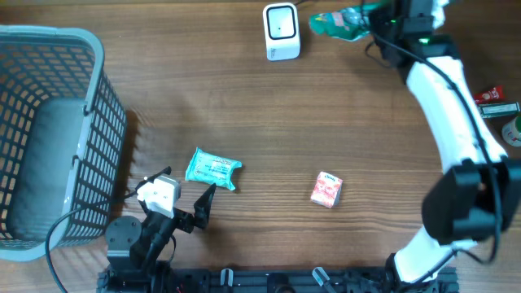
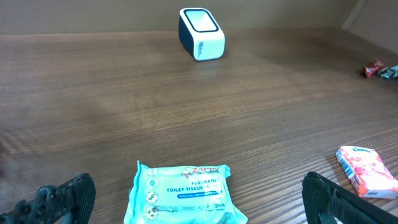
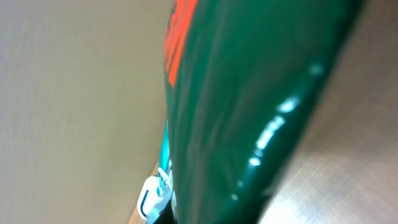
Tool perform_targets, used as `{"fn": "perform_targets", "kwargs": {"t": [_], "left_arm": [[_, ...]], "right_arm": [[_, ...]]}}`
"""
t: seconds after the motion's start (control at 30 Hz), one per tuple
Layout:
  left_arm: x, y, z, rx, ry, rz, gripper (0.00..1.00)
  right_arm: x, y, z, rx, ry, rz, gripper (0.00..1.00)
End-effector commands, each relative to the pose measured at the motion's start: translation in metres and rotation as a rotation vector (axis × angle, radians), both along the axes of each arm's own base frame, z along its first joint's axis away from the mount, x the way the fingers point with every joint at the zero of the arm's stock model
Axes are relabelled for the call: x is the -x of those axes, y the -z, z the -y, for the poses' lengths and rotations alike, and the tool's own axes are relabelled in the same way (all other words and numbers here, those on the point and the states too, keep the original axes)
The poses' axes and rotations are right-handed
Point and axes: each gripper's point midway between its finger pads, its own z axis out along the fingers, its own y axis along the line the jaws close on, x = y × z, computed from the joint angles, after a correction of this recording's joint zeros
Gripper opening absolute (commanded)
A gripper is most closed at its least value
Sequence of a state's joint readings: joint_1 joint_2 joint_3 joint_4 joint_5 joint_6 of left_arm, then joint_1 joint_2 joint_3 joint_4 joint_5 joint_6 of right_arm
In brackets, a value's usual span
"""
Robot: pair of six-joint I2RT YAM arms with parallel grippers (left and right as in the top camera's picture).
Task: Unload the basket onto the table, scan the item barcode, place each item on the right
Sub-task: 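Hold the green glove pack up at the white scanner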
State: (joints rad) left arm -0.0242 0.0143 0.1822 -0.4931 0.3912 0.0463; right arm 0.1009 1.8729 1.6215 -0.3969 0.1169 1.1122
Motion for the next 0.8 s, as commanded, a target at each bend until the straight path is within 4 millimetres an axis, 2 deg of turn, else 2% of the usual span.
{"fn": "perform_targets", "kwargs": {"t": [0.0, 0.17, 0.27, 0.3, 0.43, 0.53, 0.77], "left_arm": [[0.001, 0.001, 0.001, 0.013, 0.006, -0.003, 1.00], [0.001, 0.001, 0.001, 0.012, 0.006, -0.002, 1.00], [0.001, 0.001, 0.001, 0.012, 0.006, -0.002, 1.00], [0.001, 0.001, 0.001, 0.012, 0.006, -0.002, 1.00], [0.001, 0.001, 0.001, 0.012, 0.006, -0.002, 1.00], [0.001, 0.001, 0.001, 0.012, 0.006, -0.002, 1.00], [0.001, 0.001, 0.001, 0.012, 0.006, -0.002, 1.00]], "right_arm": [[-0.034, 0.032, -0.051, 0.123, -0.236, 0.063, 0.04], [-0.083, 0.041, -0.104, 0.183, -0.320, 0.326, 0.05], [-0.094, 0.067, -0.123, 0.182, -0.334, 0.377, 0.04], [-0.097, 0.082, -0.127, 0.187, -0.327, 0.384, 0.04], [-0.101, 0.103, -0.121, 0.213, -0.278, 0.376, 0.04], [-0.102, 0.103, -0.113, 0.238, -0.235, 0.374, 0.04], [-0.104, 0.100, -0.110, 0.289, -0.241, 0.385, 0.05]]}}
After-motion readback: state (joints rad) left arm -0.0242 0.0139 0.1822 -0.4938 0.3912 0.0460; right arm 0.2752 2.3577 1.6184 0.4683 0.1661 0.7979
